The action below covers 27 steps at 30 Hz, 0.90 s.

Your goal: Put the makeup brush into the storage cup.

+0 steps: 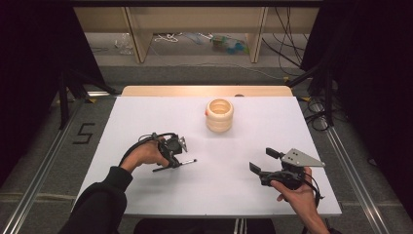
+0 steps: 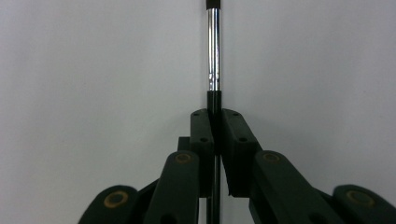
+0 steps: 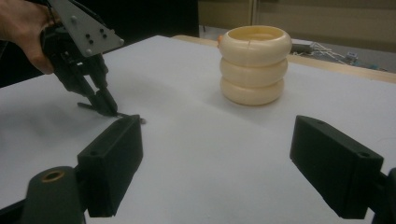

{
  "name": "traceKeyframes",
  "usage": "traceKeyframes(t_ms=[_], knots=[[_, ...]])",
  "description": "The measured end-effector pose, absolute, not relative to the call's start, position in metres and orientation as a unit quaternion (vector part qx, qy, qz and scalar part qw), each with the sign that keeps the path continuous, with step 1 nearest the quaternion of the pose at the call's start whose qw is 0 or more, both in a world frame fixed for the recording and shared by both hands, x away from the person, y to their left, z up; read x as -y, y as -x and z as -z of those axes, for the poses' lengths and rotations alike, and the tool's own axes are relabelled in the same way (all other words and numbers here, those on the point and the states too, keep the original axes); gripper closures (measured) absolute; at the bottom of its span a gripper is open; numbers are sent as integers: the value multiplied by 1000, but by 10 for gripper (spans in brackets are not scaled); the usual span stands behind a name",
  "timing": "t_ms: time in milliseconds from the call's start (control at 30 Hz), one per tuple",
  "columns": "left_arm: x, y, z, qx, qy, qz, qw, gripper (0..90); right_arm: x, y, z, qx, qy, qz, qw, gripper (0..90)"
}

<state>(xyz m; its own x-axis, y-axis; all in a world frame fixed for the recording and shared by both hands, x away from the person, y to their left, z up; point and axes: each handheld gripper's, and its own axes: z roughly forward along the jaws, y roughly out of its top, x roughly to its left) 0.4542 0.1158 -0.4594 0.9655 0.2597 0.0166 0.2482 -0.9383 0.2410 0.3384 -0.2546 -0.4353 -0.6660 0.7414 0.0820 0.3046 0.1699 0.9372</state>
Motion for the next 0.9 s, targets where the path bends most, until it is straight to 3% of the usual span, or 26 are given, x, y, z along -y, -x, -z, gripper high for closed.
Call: traceKeyframes(t_ms=[267, 500, 700, 900], knots=[[-117, -455, 459, -133, -981, -24, 136, 836, 254, -339, 436, -736, -352, -542, 201, 185], [-122, -456, 448, -165, -964, -24, 209, 836, 254, -338, 436, -734, -353, -544, 203, 185], [-129, -464, 426, -223, -921, -83, 309, 836, 254, -338, 435, -736, -353, -542, 201, 185], [-131, -464, 425, -243, -902, -68, 350, 835, 254, -338, 435, -736, -353, -541, 201, 185]])
